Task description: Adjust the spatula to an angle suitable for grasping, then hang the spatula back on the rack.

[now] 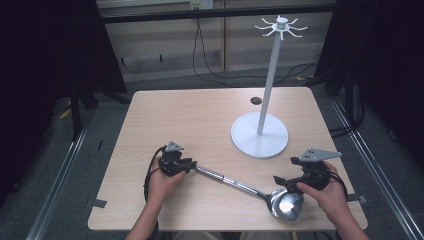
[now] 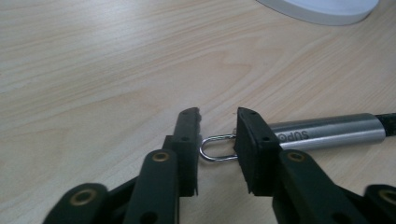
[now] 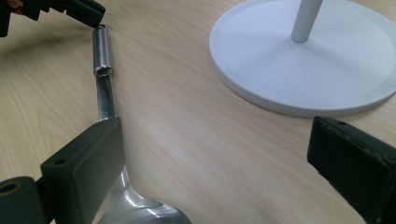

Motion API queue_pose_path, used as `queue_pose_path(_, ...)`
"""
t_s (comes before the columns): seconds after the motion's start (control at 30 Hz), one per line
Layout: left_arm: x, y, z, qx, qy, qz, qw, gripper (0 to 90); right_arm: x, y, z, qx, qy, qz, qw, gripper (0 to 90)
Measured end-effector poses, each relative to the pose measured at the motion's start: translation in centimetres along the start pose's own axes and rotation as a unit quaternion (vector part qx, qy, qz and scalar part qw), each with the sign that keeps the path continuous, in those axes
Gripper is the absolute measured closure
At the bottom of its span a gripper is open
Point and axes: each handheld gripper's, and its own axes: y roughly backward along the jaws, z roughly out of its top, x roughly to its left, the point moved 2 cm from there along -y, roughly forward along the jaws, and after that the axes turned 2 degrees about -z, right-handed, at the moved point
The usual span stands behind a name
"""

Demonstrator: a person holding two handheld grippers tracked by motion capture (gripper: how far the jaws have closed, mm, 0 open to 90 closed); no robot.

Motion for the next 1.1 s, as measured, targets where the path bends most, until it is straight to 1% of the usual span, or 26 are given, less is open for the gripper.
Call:
queue_pose_path(0.1,0.1,0.4,-0.1,-0.008,0.005,0.012,0.9999,57.7,0.1,-0.2,0.1,0.004,-0.002,0.000,1.0000,3.7)
queue_pose_path(0.13,0.1,0.5,-0.1,-0.011,0.009,0.015,0.9998,51.9,0.1,-0.3,0.1,0.005,-0.002,0.003,1.0000,3.7)
queue_pose_path(0.2,0.1,0.7,-0.3,-0.016,0.005,0.021,0.9996,38.5,0.1,-0.4,0.1,0.007,0.001,0.002,1.0000,3.8)
queue_pose_path(0.23,0.1,0.8,-0.4,-0.020,0.004,0.022,0.9995,33.5,0.2,-0.5,0.2,0.008,0.003,0.003,1.0000,3.8)
queue_pose_path(0.27,0.1,0.8,-0.4,-0.020,0.004,0.022,0.9995,29.5,0.2,-0.6,0.3,0.007,0.004,0.004,1.0000,3.8)
queue_pose_path(0.33,0.4,1.3,-0.7,-0.024,0.002,0.032,0.9992,23.4,0.3,-0.8,0.4,0.009,0.007,0.005,0.9999,3.8)
queue_pose_path(0.4,0.5,1.6,-1.0,-0.028,0.004,0.033,0.9991,20.0,0.5,-1.0,0.6,0.012,0.009,0.010,0.9998,3.8)
queue_pose_path(0.43,0.6,1.7,-1.1,-0.029,0.000,0.034,0.9990,18.4,0.6,-1.1,0.6,0.011,0.011,0.010,0.9998,3.8)
queue_pose_path(0.6,1.1,1.9,-1.7,-0.024,0.002,0.045,0.9987,9.6,1.0,-1.4,0.8,0.014,0.014,0.015,0.9997,3.9)
queue_pose_path(0.73,1.3,2.0,-1.8,-0.021,-0.005,0.043,0.9989,7.0,1.2,-1.6,0.9,0.016,0.017,0.019,0.9996,3.9)
queue_pose_path(0.8,1.1,2.0,-1.7,-0.025,-0.004,0.043,0.9987,6.3,1.3,-1.7,0.9,0.016,0.014,0.018,0.9996,3.9)
queue_pose_path(0.83,1.0,2.0,-1.7,-0.030,0.001,0.042,0.9987,5.6,1.3,-1.8,0.9,0.017,0.012,0.017,0.9996,3.8)
queue_pose_path(0.87,0.9,2.0,-1.8,-0.029,0.001,0.041,0.9988,5.6,1.4,-1.8,0.9,0.018,0.012,0.020,0.9996,3.9)
queue_pose_path(0.9,0.9,2.0,-1.8,-0.024,-0.002,0.039,0.9989,5.6,1.5,-1.8,0.8,0.019,0.014,0.022,0.9995,3.9)
queue_pose_path(0.97,0.8,2.2,-1.7,-0.028,0.000,0.042,0.9987,4.8,1.6,-1.9,0.8,0.028,0.017,0.022,0.9992,3.9)
queue_pose_path(1.0,0.7,2.2,-1.7,-0.032,0.002,0.039,0.9987,4.8,1.7,-2.0,0.7,0.031,0.020,0.024,0.9990,3.9)
queue_pose_path(1.07,0.7,2.4,-1.7,-0.029,-0.003,0.040,0.9988,4.5,1.9,-2.1,0.7,0.036,0.022,0.026,0.9987,3.8)
queue_pose_path(1.1,0.7,2.4,-1.7,-0.031,-0.001,0.040,0.9987,4.5,1.9,-2.1,0.8,0.036,0.026,0.027,0.9986,3.8)
